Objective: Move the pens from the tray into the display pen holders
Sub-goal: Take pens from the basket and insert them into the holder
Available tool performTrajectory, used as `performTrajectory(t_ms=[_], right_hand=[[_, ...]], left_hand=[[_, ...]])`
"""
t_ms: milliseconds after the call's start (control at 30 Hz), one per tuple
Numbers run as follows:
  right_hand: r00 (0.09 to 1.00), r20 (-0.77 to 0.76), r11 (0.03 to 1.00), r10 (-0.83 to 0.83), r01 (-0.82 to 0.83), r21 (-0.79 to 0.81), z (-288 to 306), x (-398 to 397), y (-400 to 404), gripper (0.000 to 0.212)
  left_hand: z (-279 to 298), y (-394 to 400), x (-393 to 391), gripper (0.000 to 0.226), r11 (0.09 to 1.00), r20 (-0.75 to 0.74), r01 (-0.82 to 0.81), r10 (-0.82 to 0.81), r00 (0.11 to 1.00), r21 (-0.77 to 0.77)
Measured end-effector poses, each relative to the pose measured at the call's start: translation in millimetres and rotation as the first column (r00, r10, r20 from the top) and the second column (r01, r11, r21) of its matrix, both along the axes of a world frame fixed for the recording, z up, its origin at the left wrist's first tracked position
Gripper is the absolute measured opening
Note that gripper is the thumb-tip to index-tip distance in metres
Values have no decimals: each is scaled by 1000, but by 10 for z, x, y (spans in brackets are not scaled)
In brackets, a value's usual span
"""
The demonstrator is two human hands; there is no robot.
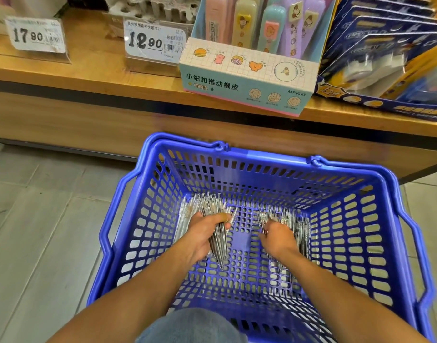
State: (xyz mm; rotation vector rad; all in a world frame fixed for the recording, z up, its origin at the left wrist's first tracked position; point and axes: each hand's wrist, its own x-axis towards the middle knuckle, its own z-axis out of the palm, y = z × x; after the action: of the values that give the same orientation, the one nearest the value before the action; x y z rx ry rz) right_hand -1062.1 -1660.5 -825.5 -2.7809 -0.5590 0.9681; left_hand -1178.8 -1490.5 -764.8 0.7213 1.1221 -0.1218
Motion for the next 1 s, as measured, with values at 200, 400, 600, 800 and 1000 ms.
performTrajectory(t_ms=[200,400,600,800,1000], right_hand=[[976,30,944,218,-203,-261,-60,-142,82,21],[994,-107,1000,-18,18,-2,29,-89,155,16],[855,-511,835,-88,343,430,434,-135,296,22],[851,-526,775,0,332,538,591,-323,448,26],[904,-426,754,16,269,599,561,-389,432,30]], left_hand=[[-42,-8,0,78,1000,-6,-8,8,1000,19],[-11,-7,10,102,1000,5,-27,27,1000,16],[49,6,-13,70,999,32,-40,41,999,-13],[100,-12,0,76,995,107,-73,80,991,-70],[111,-37,10,89,997,81,-63,66,995,-36]])
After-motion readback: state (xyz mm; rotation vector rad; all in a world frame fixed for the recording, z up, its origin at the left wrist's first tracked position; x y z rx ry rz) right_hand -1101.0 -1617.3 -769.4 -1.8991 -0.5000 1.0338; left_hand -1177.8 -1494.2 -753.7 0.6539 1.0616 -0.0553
